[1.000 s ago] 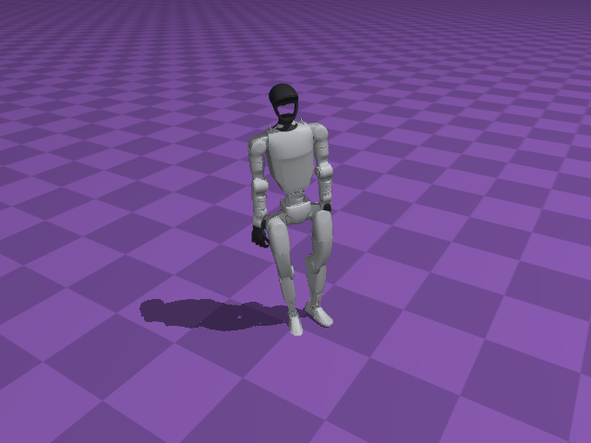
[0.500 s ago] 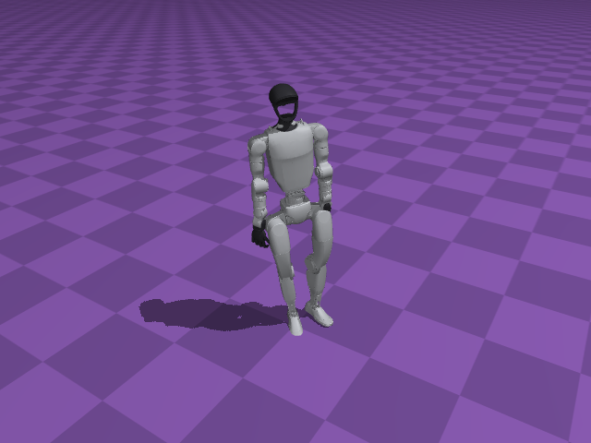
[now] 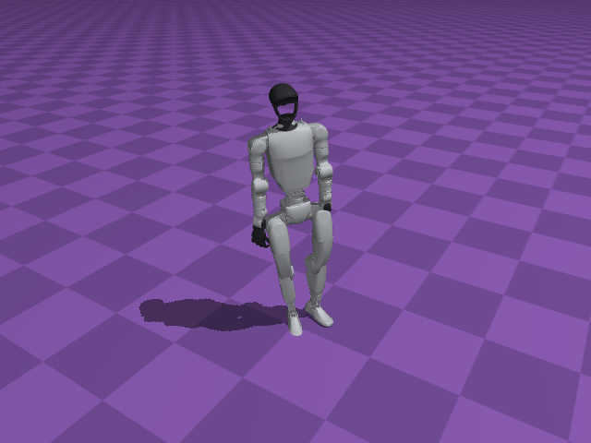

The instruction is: Upper body actions

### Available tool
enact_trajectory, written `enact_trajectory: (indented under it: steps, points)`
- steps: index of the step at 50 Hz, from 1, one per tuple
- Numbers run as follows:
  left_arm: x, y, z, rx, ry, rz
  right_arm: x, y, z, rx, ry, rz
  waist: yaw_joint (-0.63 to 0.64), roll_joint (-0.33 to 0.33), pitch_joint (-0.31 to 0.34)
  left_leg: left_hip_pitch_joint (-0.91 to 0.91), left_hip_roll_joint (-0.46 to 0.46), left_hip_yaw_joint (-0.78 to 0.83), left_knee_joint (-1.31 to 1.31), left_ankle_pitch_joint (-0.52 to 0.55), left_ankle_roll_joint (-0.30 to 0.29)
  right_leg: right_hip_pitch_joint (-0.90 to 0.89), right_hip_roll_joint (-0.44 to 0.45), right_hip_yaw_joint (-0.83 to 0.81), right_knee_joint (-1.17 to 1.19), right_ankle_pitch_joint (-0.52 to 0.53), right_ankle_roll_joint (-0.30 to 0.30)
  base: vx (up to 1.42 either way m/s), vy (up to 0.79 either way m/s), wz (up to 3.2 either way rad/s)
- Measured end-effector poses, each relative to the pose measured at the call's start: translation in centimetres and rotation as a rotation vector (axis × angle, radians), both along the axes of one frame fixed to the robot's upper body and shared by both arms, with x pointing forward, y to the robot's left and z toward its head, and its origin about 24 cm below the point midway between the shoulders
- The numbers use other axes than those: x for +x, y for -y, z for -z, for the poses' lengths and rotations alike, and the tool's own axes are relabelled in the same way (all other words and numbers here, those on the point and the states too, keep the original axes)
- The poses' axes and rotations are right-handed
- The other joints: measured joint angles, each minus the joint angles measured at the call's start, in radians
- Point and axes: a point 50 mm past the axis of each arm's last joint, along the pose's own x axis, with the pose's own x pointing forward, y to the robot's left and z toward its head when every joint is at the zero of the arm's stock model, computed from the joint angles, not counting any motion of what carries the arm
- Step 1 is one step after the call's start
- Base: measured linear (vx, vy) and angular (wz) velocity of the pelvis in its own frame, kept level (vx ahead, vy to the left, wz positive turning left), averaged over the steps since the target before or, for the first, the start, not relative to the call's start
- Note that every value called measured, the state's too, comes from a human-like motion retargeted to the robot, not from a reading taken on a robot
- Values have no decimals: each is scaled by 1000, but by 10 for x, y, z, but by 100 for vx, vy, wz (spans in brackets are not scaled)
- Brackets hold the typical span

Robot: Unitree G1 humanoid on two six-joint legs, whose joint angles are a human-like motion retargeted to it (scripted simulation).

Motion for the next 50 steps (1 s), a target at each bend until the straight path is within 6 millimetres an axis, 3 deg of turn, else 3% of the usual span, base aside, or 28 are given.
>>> enact_trajectory:
  steps: [50]
  points:
    - [0,-3,0,0,-3,20,1,1,0,4,-4,-18,7,-3,-1,-3,10,0,5,0,-6,-2,-13,3,4,2,15,0,0,0]
